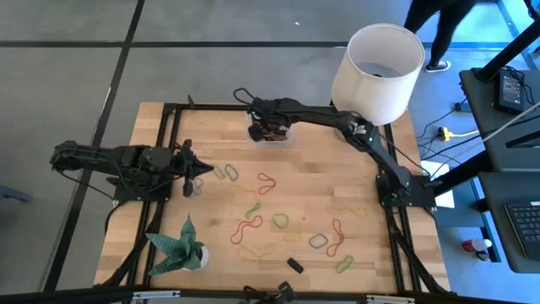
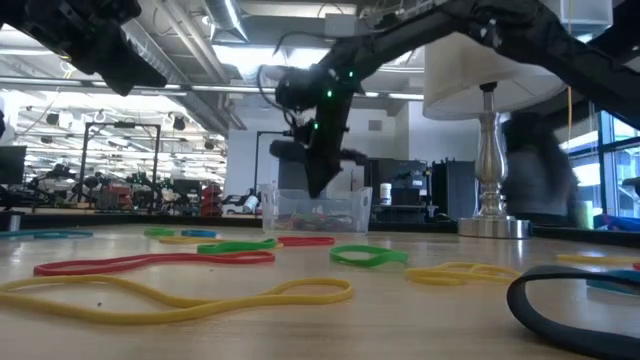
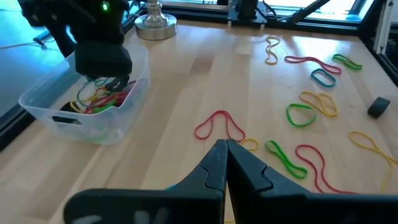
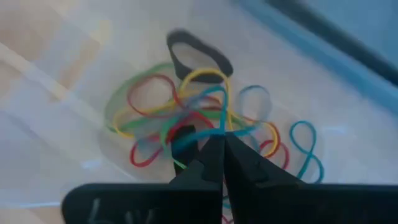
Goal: Pick and place rubber bands into bin
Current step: Put the blue rubber band into the transparent bin
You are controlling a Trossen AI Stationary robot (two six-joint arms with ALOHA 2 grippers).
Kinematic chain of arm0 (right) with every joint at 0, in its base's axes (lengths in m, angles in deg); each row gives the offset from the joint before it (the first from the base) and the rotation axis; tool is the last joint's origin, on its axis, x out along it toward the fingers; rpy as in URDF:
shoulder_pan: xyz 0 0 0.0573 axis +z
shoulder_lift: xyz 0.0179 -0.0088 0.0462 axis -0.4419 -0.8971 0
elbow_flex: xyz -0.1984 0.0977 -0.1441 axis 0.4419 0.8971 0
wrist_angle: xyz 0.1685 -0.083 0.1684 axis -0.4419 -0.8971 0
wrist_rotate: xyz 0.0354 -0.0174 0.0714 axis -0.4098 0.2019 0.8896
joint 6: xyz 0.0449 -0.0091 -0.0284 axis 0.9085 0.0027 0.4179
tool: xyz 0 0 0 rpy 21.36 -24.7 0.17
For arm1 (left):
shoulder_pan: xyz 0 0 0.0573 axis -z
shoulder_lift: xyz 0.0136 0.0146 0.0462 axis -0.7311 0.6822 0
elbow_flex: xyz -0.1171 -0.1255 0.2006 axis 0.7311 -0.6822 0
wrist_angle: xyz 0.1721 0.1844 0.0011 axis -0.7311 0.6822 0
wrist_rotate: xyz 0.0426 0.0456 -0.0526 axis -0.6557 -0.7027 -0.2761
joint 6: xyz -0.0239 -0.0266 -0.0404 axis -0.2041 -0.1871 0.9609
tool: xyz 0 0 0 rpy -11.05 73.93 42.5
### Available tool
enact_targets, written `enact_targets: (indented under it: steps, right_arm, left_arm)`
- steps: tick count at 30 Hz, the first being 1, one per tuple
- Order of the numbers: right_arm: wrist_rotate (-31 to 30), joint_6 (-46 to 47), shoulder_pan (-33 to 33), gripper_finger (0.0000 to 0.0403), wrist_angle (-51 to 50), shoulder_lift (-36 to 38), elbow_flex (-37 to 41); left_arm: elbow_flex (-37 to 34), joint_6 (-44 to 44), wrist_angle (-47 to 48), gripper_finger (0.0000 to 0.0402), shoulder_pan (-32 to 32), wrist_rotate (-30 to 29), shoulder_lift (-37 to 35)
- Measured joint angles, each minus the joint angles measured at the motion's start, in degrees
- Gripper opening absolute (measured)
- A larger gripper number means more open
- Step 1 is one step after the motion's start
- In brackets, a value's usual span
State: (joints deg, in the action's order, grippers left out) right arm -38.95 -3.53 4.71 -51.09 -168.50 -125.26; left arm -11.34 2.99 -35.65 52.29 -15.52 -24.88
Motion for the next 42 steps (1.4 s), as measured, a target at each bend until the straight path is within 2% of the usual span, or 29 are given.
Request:
enact_targets:
  steps: [4, 10, 15, 21, 27, 32, 38, 42]
  right_arm:
    - [2.1, -0.1, -0.2, 0.0033, 0.0, -0.9, 0.0]
    - [2.3, -0.2, -0.2, 0.0095, -0.3, -0.7, 0.0]
    - [2.3, -0.1, -0.1, 0.0133, -1.3, 2.0, 0.0]
    - [2.3, -0.3, 3.7, 0.0131, -2.0, 8.6, -0.1]
    - [2.2, -1.3, 9.2, 0.0093, -3.5, 13.6, 1.5]
    - [2.2, 0.4, 15.1, 0.0054, 0.4, 20.2, 12.8]
    - [2.2, 5.3, 20.7, 0.0008, 15.0, 33.8, 36.0]
    - [2.3, 5.9, 24.3, 0.0009, 26.3, 44.2, 51.6]
  left_arm:
    - [0.0, 0.3, 0.0, 0.0002, -0.2, 0.0, 0.0]
    - [0.0, 1.0, 0.0, 0.0002, -0.2, 0.8, 0.0]
    - [0.0, 1.0, 0.1, 0.0002, -0.2, 1.1, 0.0]
    - [0.0, 1.0, 0.8, 0.0002, -0.2, 1.1, 0.1]
    - [0.0, 1.0, 0.9, 0.0002, -0.2, 1.1, 0.1]
    - [0.1, 1.0, 0.9, 0.0002, -0.2, 1.1, 0.1]
    - [0.1, 1.1, 1.0, 0.0002, -0.2, 1.1, 0.4]
    - [0.4, 1.2, 0.9, 0.0002, -0.2, 1.1, 2.1]
